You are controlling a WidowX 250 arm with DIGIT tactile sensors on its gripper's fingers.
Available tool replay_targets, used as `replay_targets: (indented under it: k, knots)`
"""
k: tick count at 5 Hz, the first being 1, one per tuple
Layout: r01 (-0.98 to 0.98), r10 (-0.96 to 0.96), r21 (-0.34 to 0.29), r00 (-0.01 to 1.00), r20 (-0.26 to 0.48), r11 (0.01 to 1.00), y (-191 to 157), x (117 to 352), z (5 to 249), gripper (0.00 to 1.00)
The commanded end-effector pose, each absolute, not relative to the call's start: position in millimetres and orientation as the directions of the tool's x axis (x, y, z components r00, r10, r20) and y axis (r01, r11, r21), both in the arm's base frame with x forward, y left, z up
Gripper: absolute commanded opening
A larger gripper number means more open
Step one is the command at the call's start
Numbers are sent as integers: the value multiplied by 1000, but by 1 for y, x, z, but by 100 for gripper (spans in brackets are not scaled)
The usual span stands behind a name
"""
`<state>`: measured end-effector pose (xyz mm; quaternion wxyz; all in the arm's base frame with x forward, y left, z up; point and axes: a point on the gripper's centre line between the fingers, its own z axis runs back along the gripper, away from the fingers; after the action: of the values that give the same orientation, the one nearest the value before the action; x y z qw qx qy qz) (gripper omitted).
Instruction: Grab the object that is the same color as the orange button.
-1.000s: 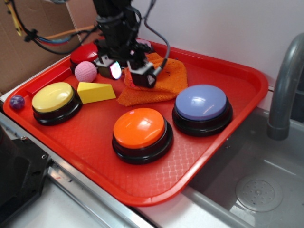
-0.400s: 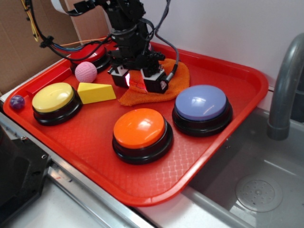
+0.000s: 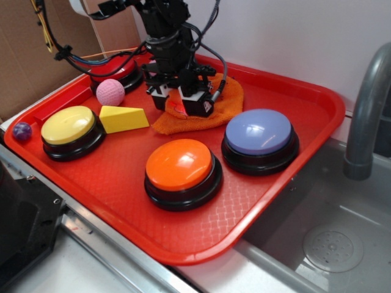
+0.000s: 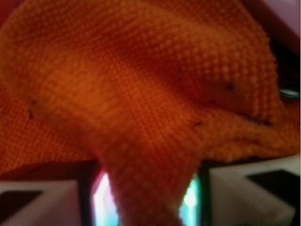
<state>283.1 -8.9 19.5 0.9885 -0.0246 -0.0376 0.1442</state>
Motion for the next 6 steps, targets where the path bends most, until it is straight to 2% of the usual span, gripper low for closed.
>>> replay_targets:
  k: [1,2,3,4,5,6]
  knots:
    - [-260,260,-19,960,106,966,-10,290,43,0]
    - [-218,218,-8,972,89,976,-10,288,55,0]
    - [-146,146,11,989,39,989,-9,277,88,0]
    - [-44,44,5,999,5,999,-5,254,128,0]
    - [-9,9,-6,1000,16,1000,-1,213,162,0]
    - [-62,64,-36,997,48,997,1,180,175,0]
